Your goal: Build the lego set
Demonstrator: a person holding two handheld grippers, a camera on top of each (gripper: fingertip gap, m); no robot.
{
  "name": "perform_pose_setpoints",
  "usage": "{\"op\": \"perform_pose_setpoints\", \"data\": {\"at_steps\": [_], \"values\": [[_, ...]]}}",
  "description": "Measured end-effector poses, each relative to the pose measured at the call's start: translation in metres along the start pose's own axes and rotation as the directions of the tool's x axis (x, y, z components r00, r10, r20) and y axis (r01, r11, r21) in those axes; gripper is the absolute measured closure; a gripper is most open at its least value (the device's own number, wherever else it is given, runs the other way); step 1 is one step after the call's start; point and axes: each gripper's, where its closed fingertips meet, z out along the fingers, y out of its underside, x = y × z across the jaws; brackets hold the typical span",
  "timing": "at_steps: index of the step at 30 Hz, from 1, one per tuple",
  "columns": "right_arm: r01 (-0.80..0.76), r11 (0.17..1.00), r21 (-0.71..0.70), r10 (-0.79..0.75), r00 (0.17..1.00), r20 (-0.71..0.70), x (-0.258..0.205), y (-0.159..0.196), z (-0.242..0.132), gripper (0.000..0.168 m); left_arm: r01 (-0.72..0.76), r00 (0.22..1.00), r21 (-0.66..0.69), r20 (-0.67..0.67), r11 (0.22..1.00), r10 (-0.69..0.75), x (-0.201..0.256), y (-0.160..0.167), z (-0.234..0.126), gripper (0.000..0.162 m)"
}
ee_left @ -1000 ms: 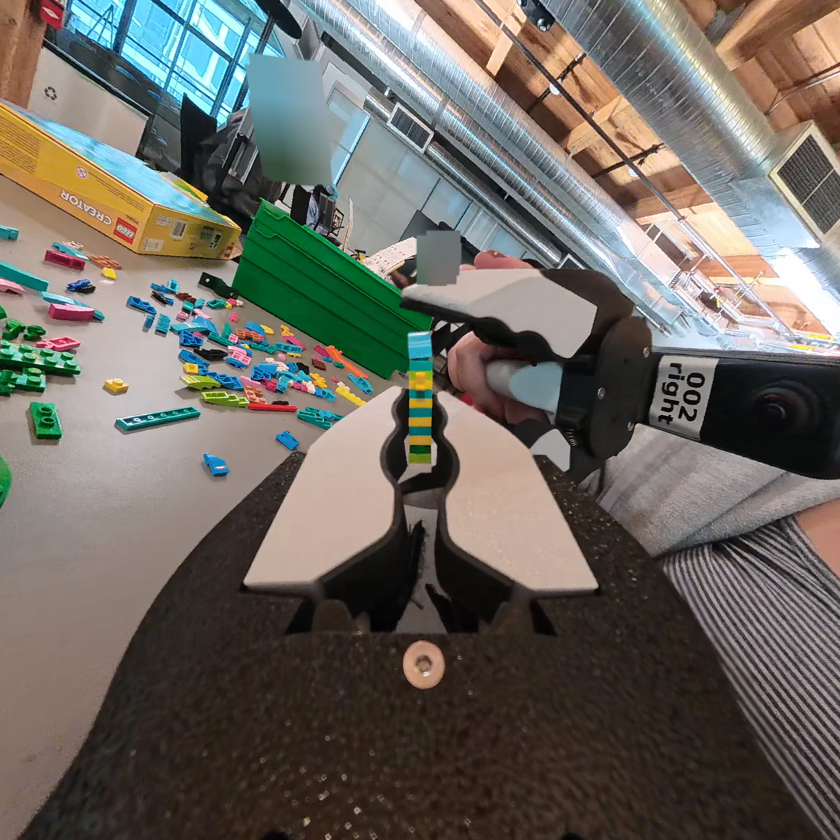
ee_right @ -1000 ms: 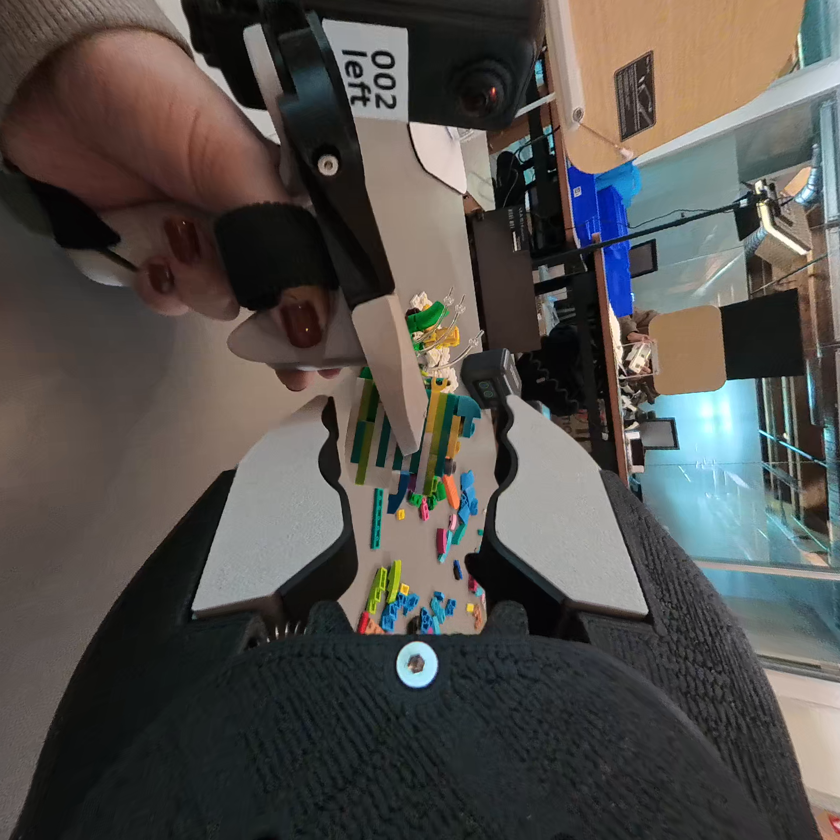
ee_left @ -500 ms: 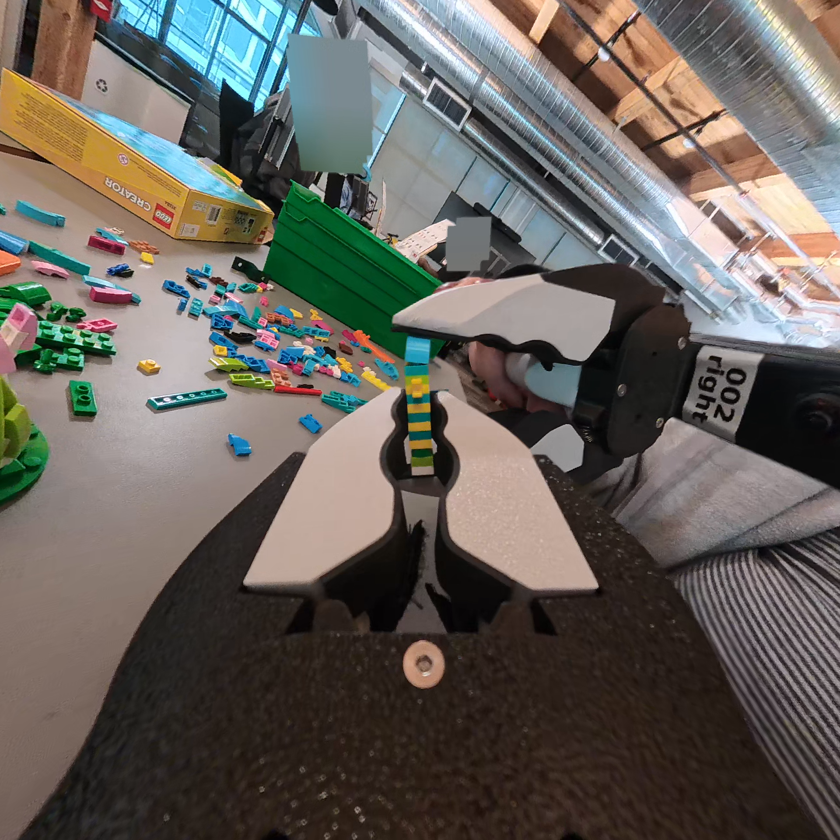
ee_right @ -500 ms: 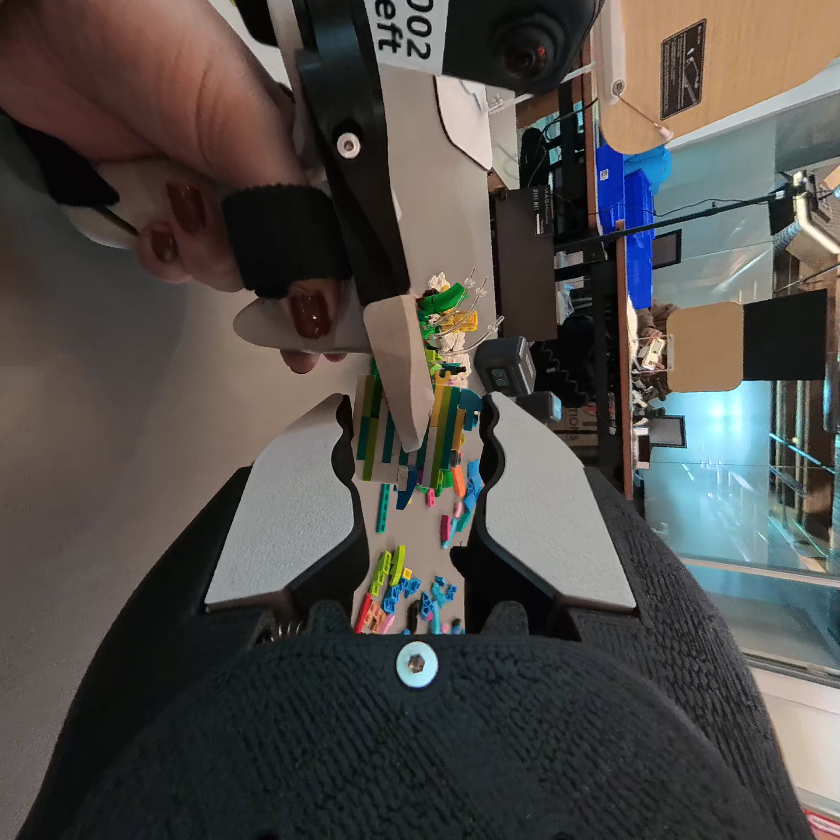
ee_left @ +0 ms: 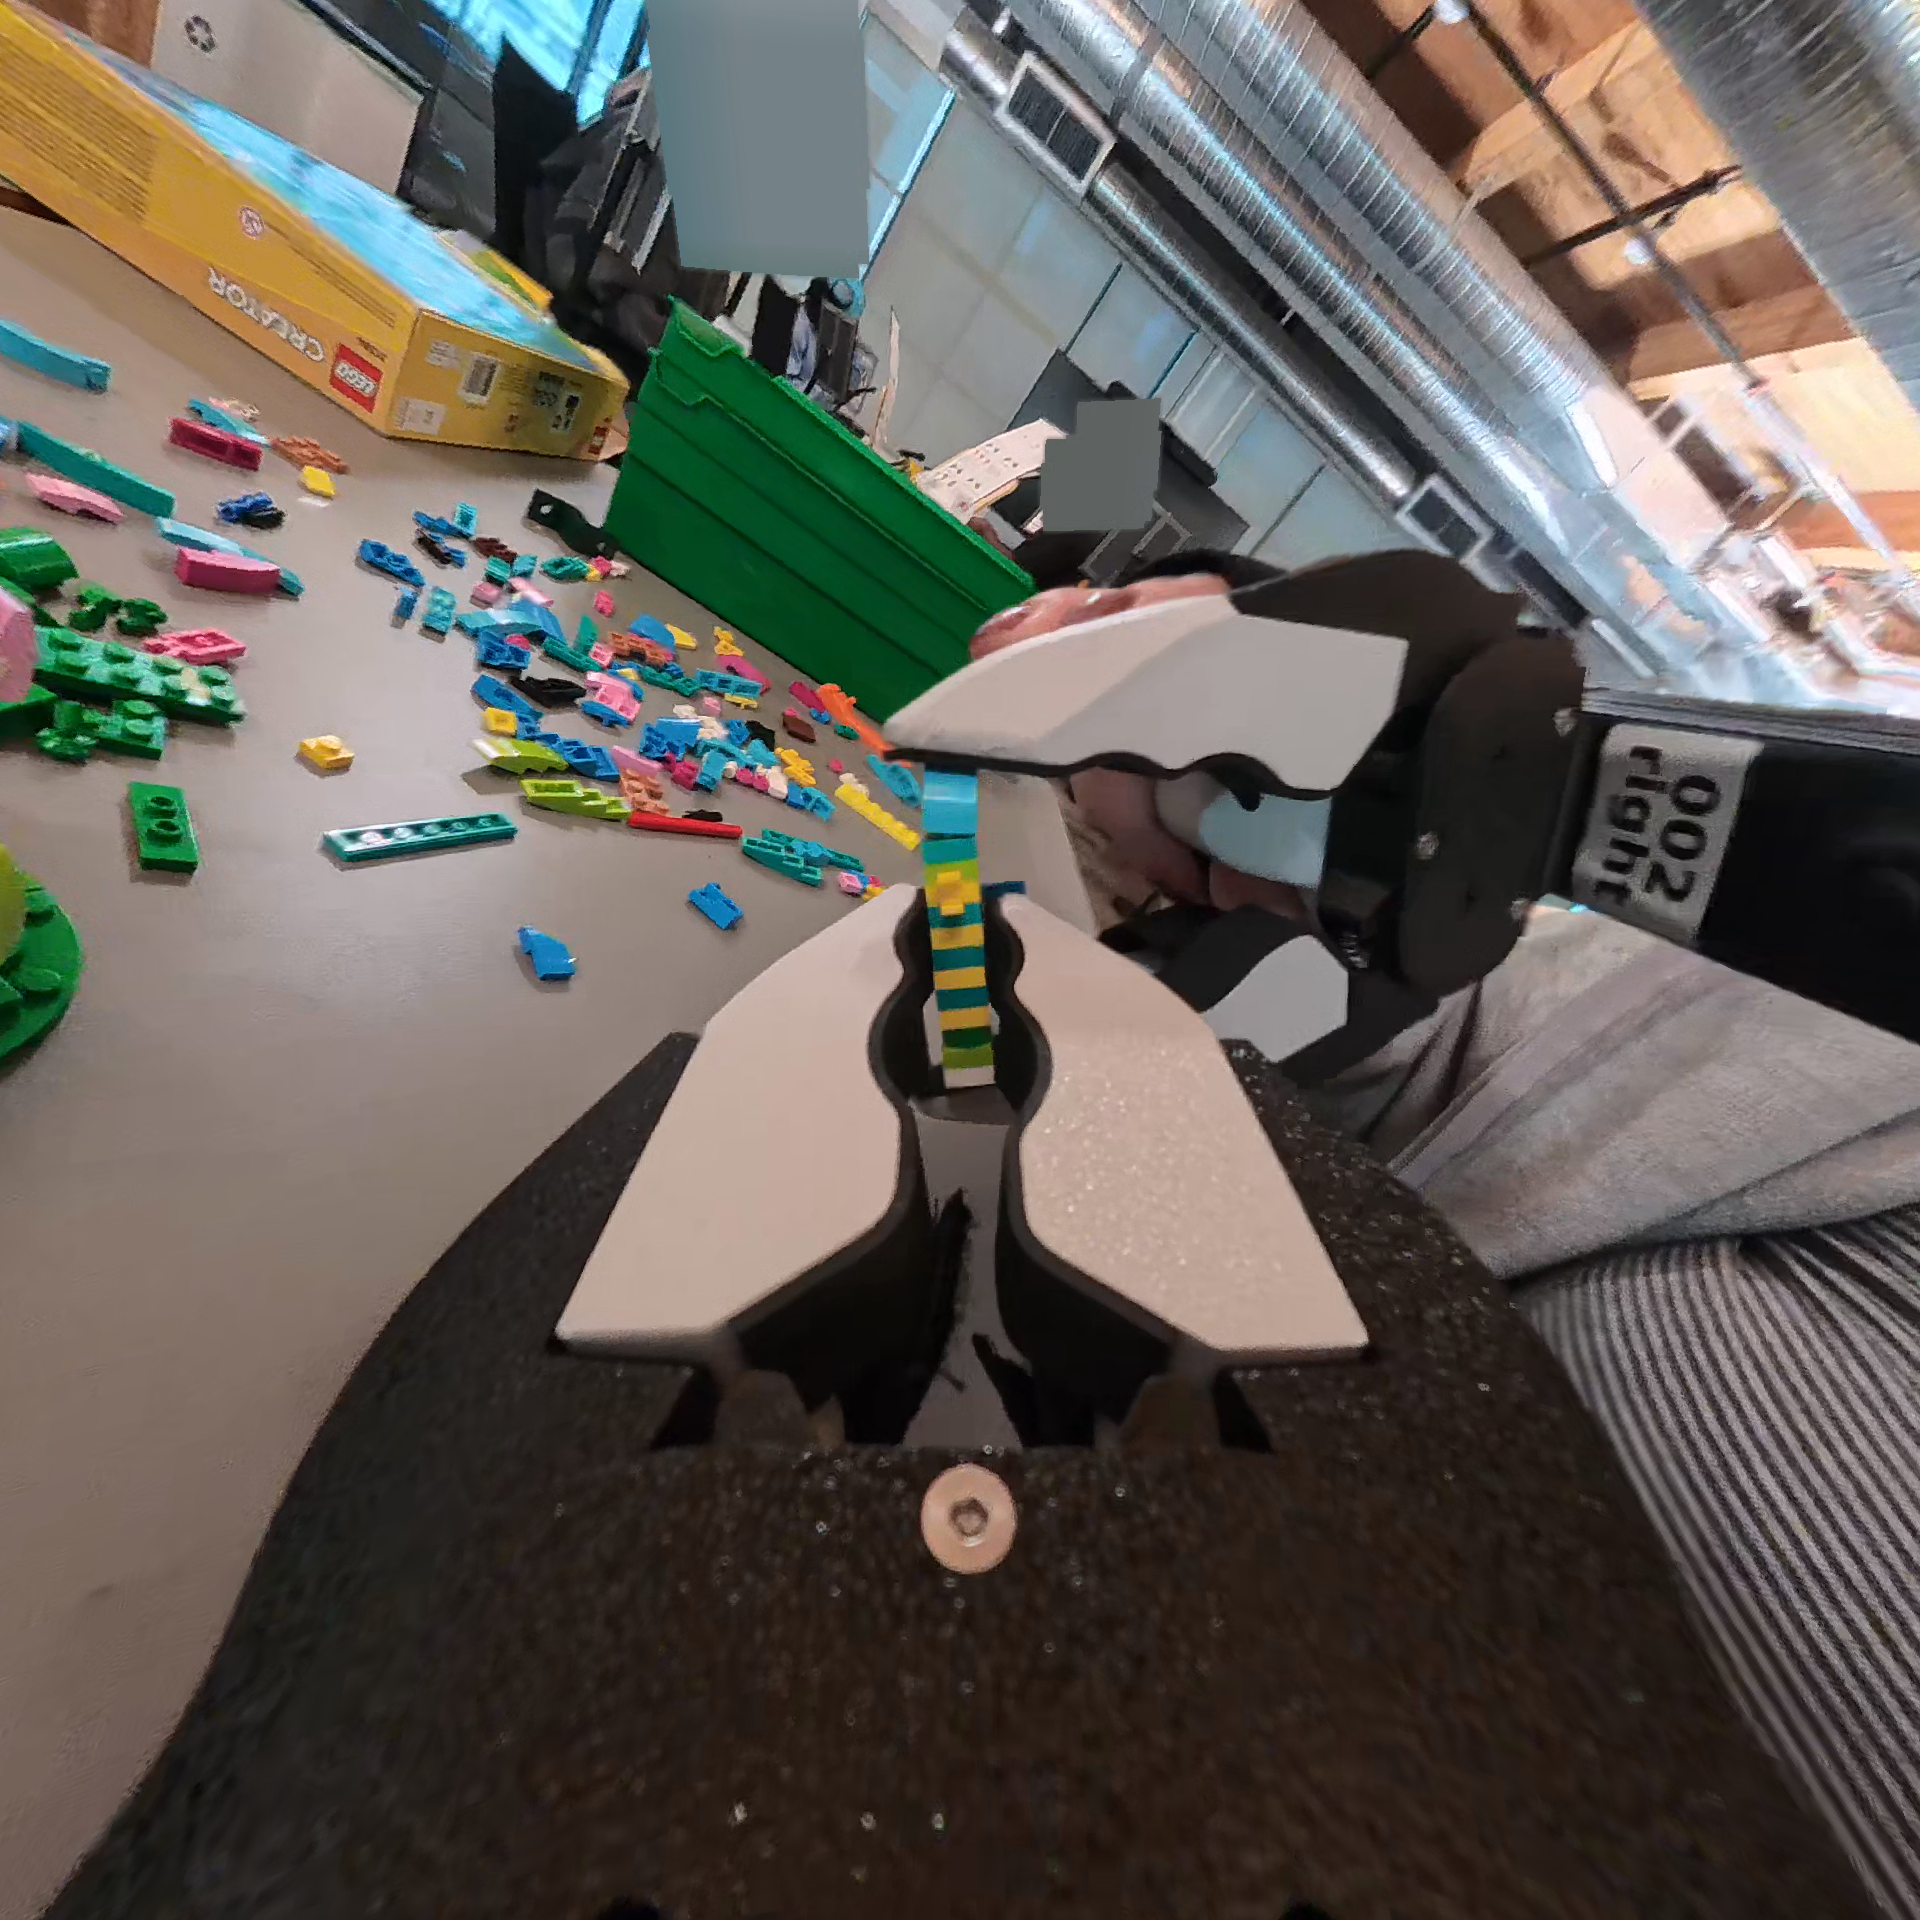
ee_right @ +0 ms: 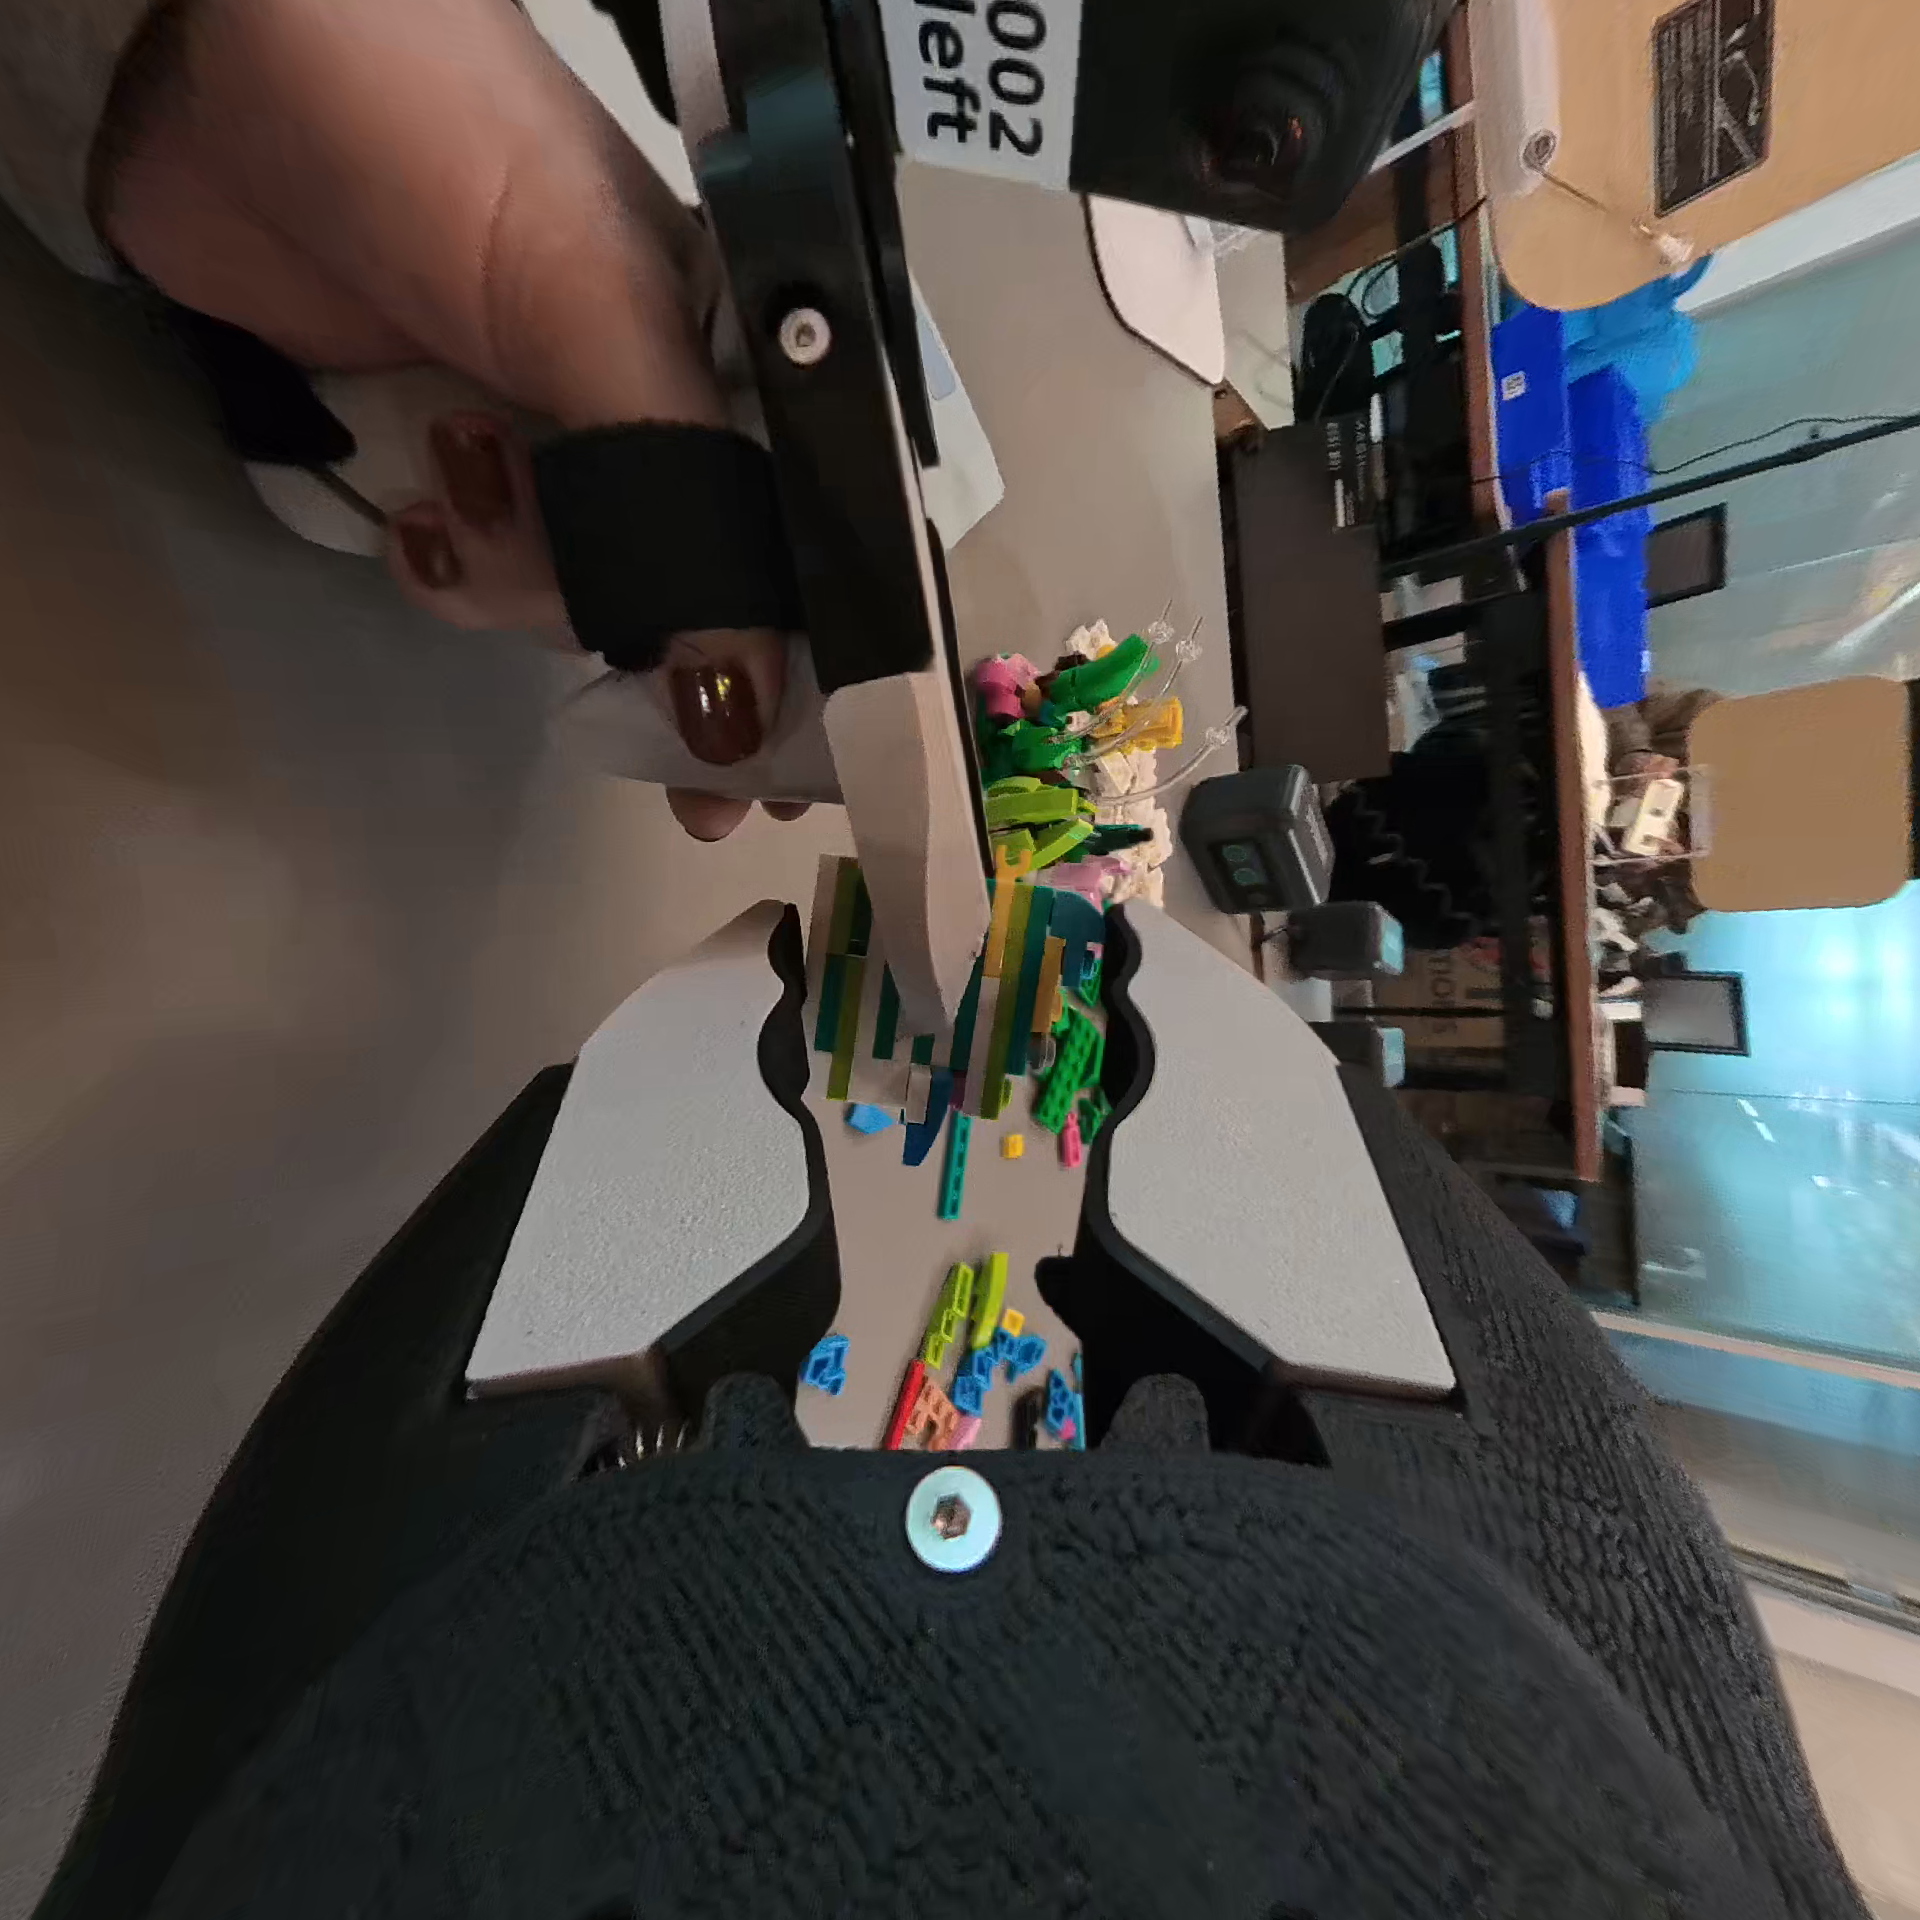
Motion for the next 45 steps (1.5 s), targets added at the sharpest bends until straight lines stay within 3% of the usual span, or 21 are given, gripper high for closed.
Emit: {"op": "perform_pose_setpoints", "data": {"at_steps": [5, 13, 21, 34, 40, 45], "values": [[-0.04, 0.999, -0.023, 0.04, 0.999, 0.009, 0.0, 0.003, 0.0, 0.108, -0.047, 0.999, -0.026, 0.018, 0.999, 0.047, -0.001, 0.003, 0.001, 0.154], [0.035, 0.998, -0.057, -0.034, 0.999, 0.014, -0.005, 0.007, 0.0, 0.108, -0.046, 0.999, -0.039, 0.004, 0.998, 0.046, 0.001, 0.005, 0.001, 0.154], [0.084, 0.995, -0.05, -0.082, 0.996, 0.047, -0.01, 0.008, 0.0, 0.112, -0.187, 0.981, -0.087, 0.042, 0.978, 0.191, 0.001, 0.008, 0.002, 0.154], [0.221, 0.972, -0.078, -0.215, 0.973, 0.084, -0.016, 0.01, -0.002, 0.114, -0.244, 0.966, -0.151, 0.049, 0.958, 0.254, 0.002, 0.016, 0.004, 0.154], [0.039, 0.996, -0.08, -0.033, 0.997, 0.068, -0.014, 0.01, -0.004, 0.115, -0.153, 0.988, -0.12, 0.015, 0.981, 0.156, 0.003, 0.014, 0.004, 0.154], [0.075, 0.988, -0.132, -0.073, 0.997, 0.021, -0.01, 0.015, -0.003, 0.114, -0.076, 0.997, -0.104, 0.003, 0.992, 0.077, -0.001, 0.011, 0.002, 0.154]]}}
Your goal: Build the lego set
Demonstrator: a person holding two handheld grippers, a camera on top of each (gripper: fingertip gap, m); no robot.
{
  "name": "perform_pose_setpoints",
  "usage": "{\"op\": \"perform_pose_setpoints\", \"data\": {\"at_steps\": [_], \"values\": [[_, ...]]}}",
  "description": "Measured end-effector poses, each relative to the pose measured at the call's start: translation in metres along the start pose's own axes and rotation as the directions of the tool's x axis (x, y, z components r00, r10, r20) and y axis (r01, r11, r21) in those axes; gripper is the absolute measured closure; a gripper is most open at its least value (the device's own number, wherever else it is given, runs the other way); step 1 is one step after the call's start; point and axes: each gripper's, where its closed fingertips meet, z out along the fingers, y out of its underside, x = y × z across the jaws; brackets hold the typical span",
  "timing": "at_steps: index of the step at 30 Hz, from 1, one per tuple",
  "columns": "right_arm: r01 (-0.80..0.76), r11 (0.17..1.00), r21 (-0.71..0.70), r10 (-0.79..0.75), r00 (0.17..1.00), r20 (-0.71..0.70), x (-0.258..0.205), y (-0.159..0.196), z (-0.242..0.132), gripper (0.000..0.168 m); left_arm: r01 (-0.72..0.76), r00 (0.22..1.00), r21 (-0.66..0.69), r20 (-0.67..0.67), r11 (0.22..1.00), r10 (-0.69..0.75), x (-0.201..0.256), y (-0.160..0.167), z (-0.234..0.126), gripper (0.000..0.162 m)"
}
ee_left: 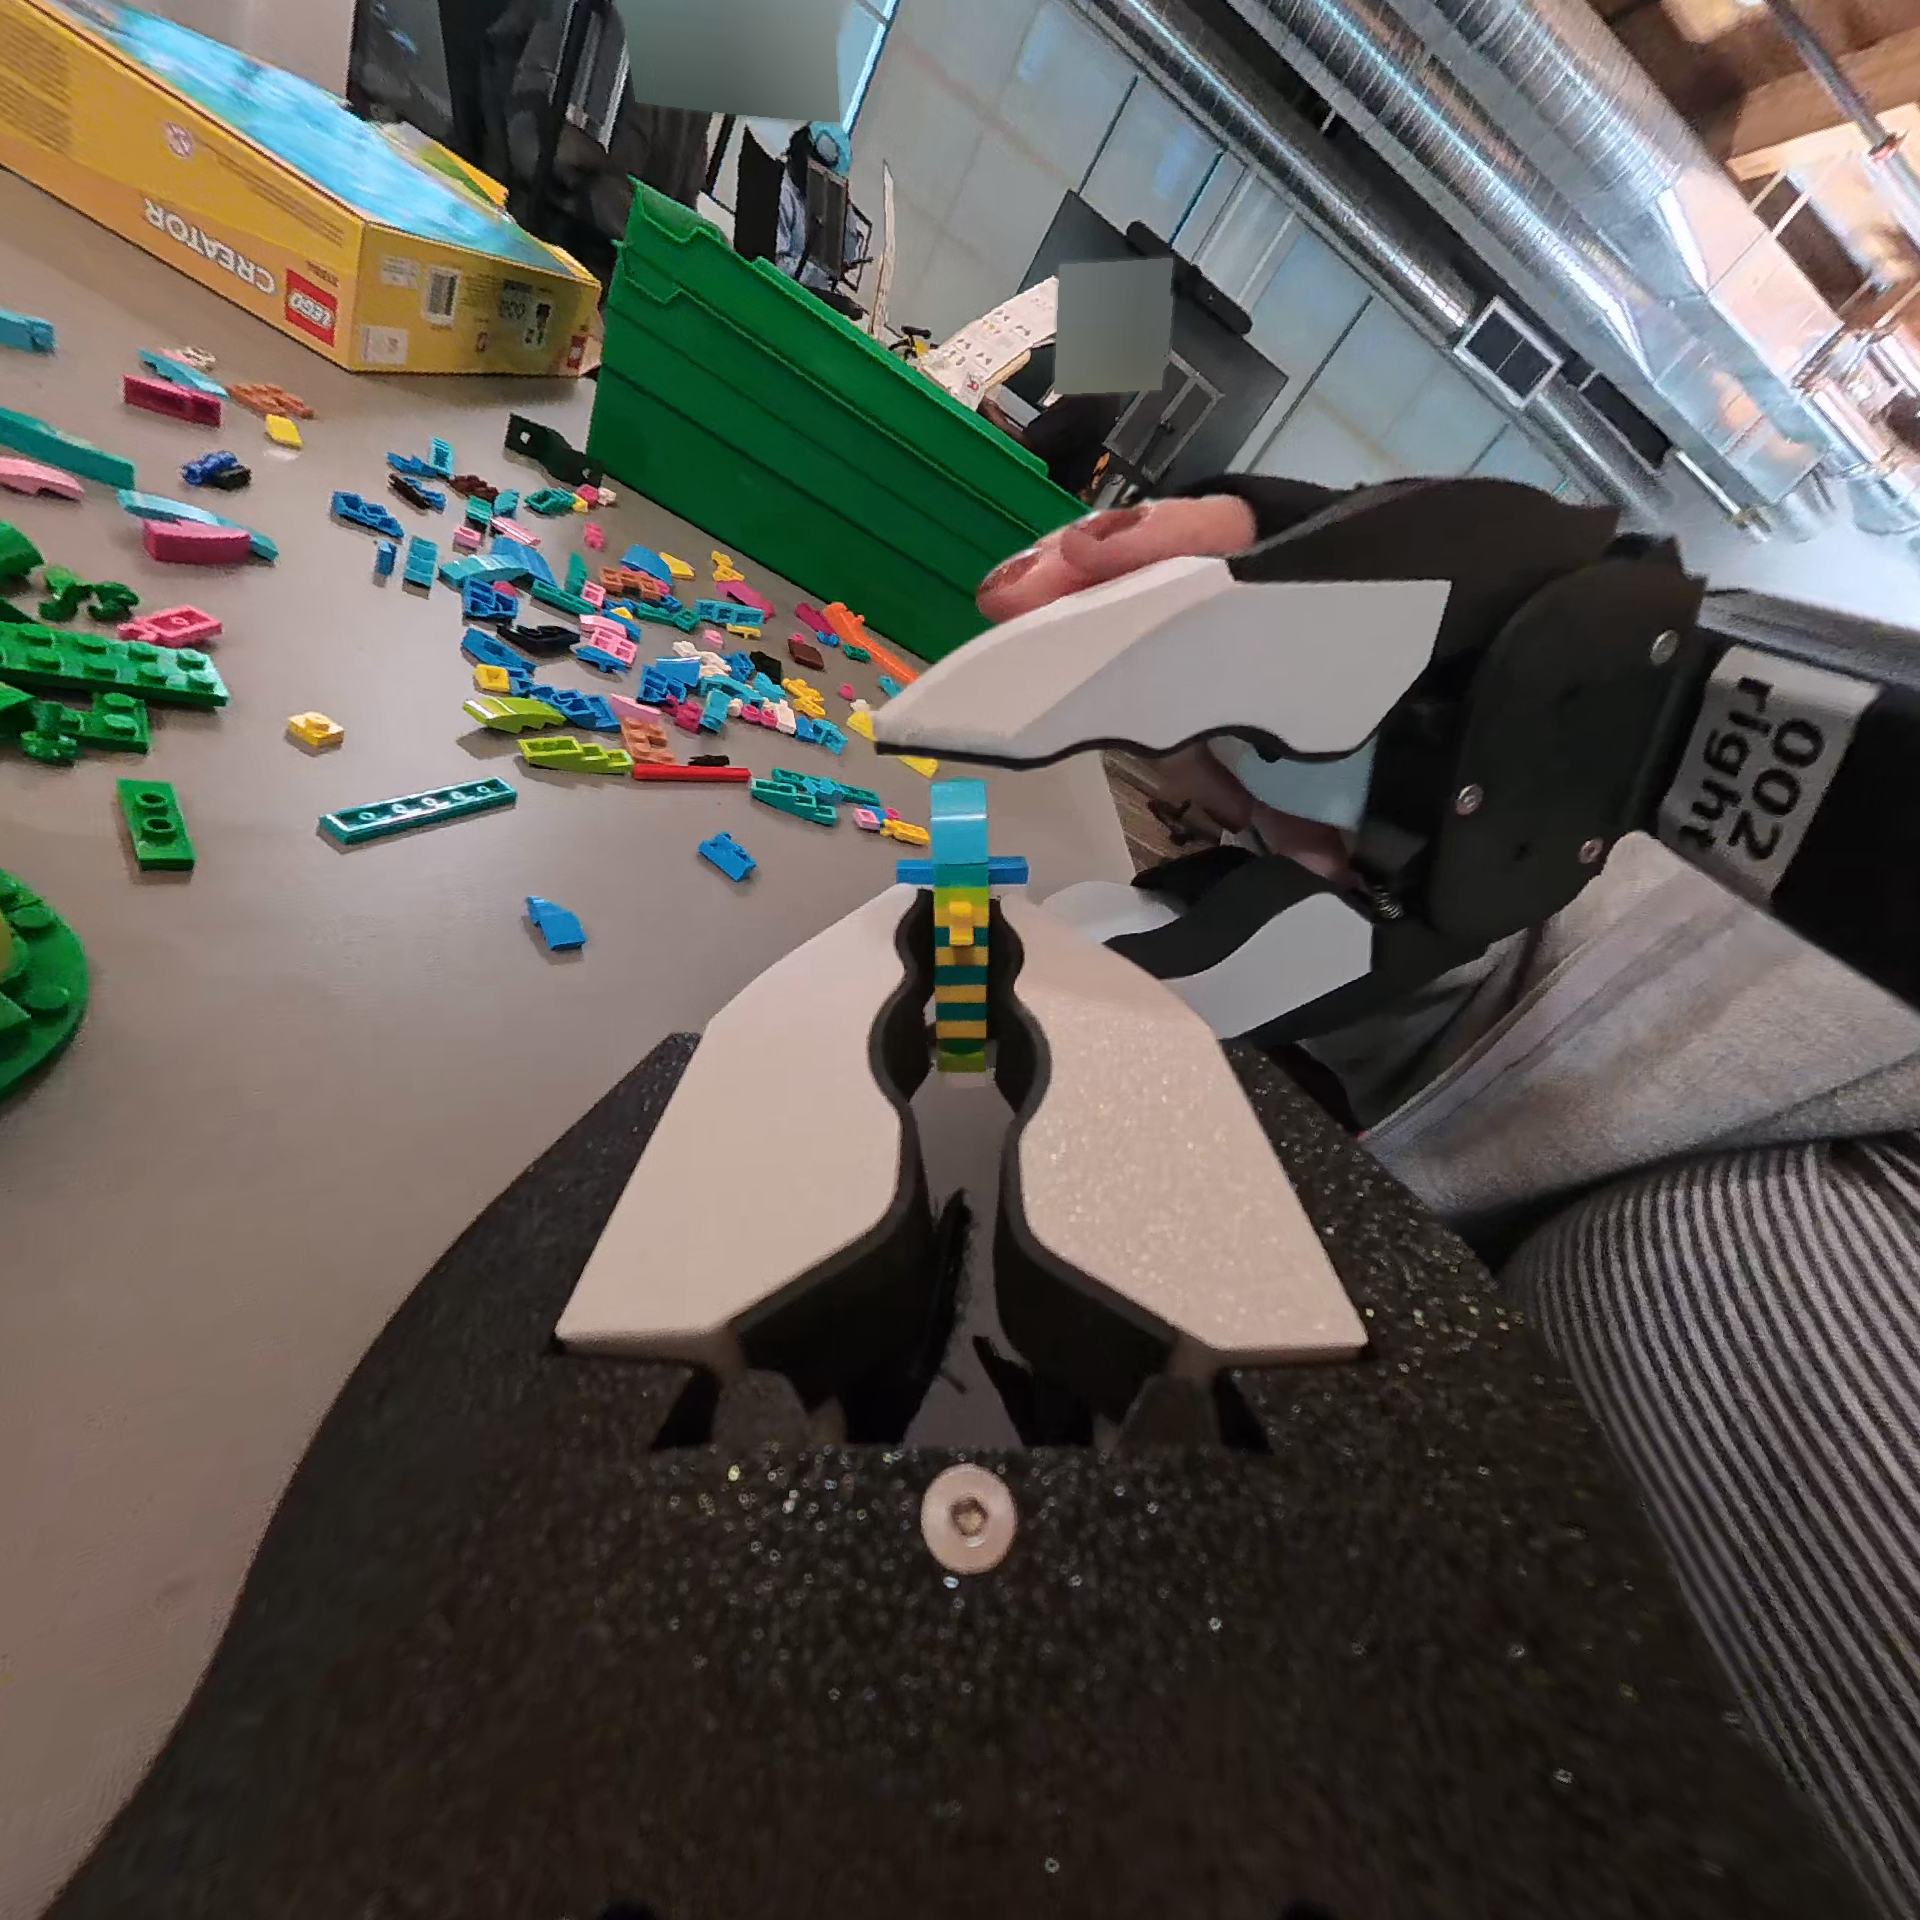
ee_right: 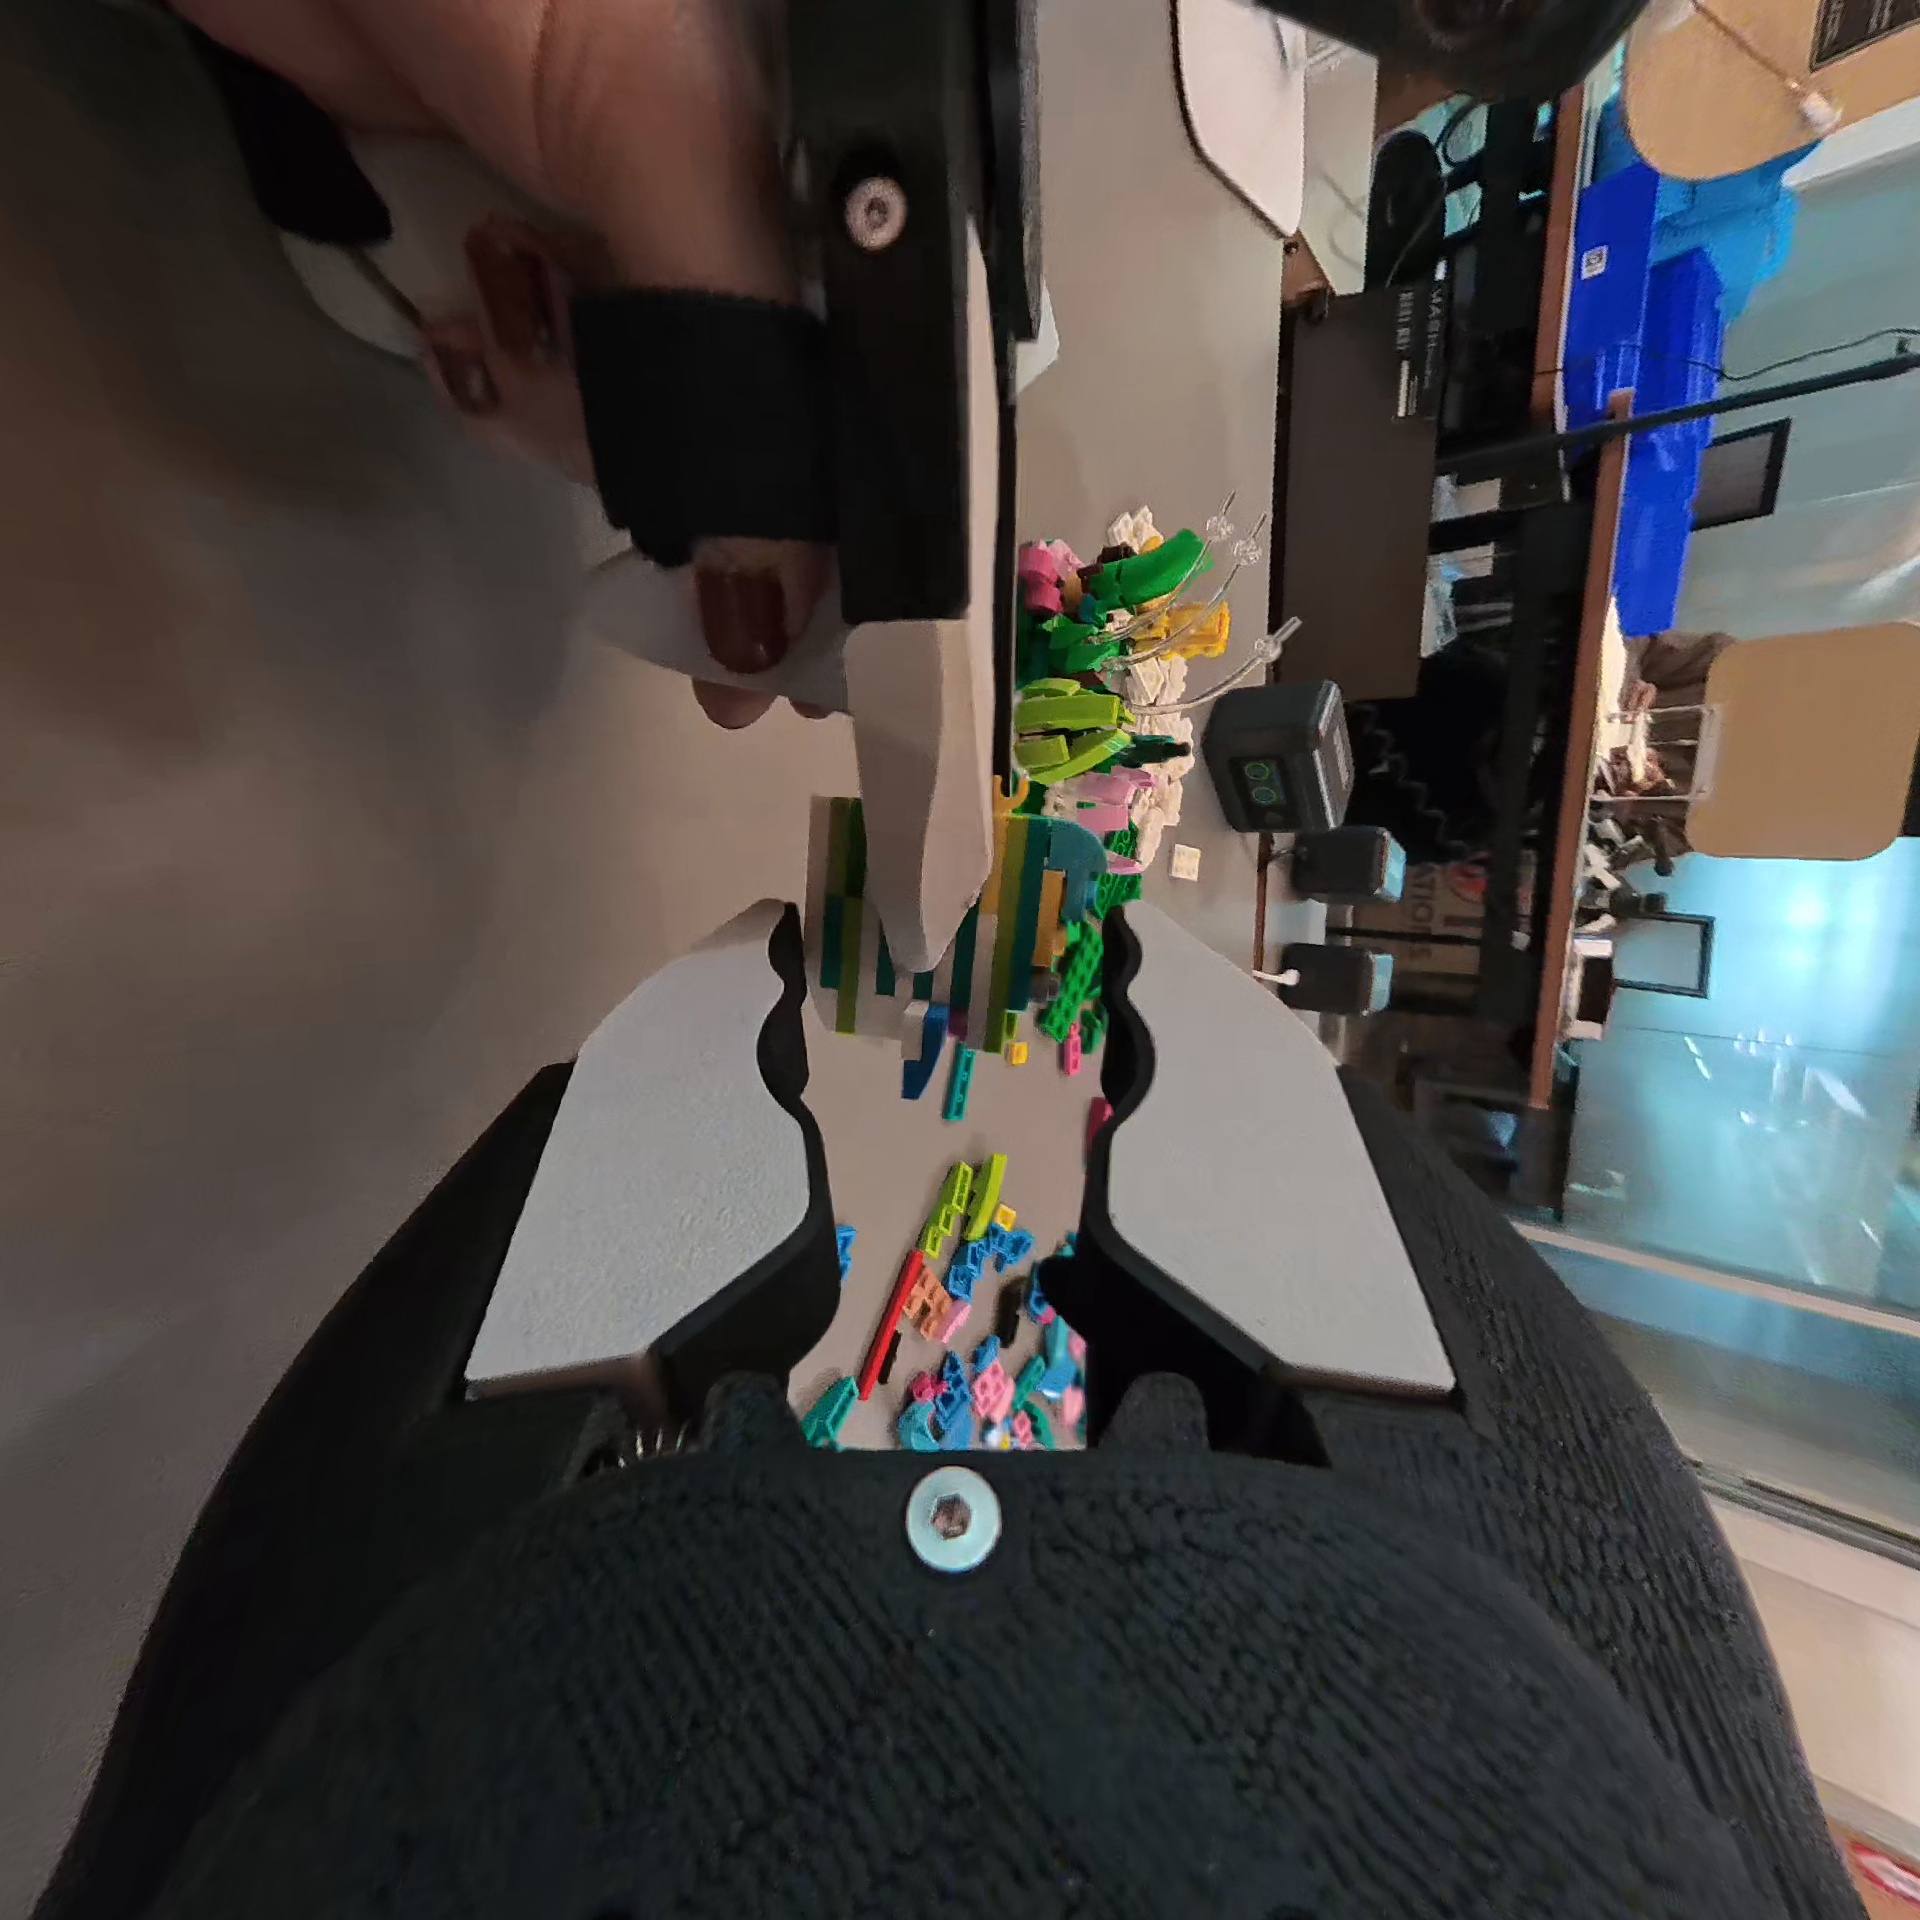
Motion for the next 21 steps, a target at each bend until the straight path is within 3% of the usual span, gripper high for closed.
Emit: {"op": "perform_pose_setpoints", "data": {"at_steps": [21], "values": [[0.221, 0.975, -0.03, -0.22, 0.975, 0.034, -0.0051, 0.0032, 0.0014, 0.118, -0.007, 1.0, -0.07, 0.013, 0.998, 0.008, 0.0008, 0.01, 0.0034, 0.154]]}}
